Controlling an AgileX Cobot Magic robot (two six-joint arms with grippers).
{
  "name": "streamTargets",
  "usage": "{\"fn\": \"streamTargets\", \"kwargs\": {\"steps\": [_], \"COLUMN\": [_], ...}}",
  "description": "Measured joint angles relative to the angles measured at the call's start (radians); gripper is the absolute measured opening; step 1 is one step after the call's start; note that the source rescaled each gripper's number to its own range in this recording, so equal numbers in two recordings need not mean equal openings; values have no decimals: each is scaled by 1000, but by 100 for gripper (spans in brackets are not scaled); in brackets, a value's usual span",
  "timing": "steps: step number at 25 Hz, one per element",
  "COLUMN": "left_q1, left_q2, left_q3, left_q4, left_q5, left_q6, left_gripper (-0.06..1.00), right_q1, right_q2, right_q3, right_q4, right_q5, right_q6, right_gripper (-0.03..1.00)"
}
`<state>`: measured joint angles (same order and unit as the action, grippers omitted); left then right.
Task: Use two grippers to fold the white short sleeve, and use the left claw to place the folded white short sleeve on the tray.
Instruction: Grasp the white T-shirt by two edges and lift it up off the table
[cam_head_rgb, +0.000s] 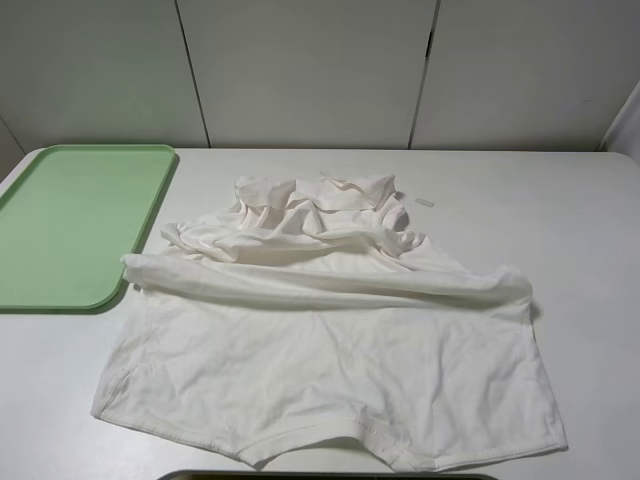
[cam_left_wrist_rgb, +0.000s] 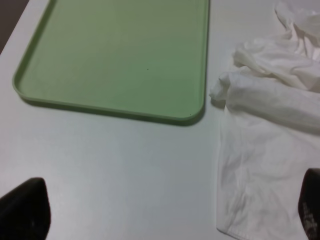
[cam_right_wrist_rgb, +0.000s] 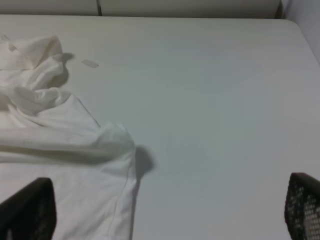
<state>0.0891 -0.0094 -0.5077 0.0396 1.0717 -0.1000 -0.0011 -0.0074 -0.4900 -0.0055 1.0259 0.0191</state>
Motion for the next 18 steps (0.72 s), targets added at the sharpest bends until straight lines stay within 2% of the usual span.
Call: {"fn": "streamTargets", "kwargs": {"steps": [18], "left_q1": [0], "left_q2": [0], "left_q3": [0], "left_q4": [0], "left_q5": [0], "left_q6": [0], "left_gripper": [100], "right_q1": [0], "right_q2": [0], "right_q3": [0], "right_q4": [0], "right_q5": [0], "right_q6": [1], "right_gripper": [100]}}
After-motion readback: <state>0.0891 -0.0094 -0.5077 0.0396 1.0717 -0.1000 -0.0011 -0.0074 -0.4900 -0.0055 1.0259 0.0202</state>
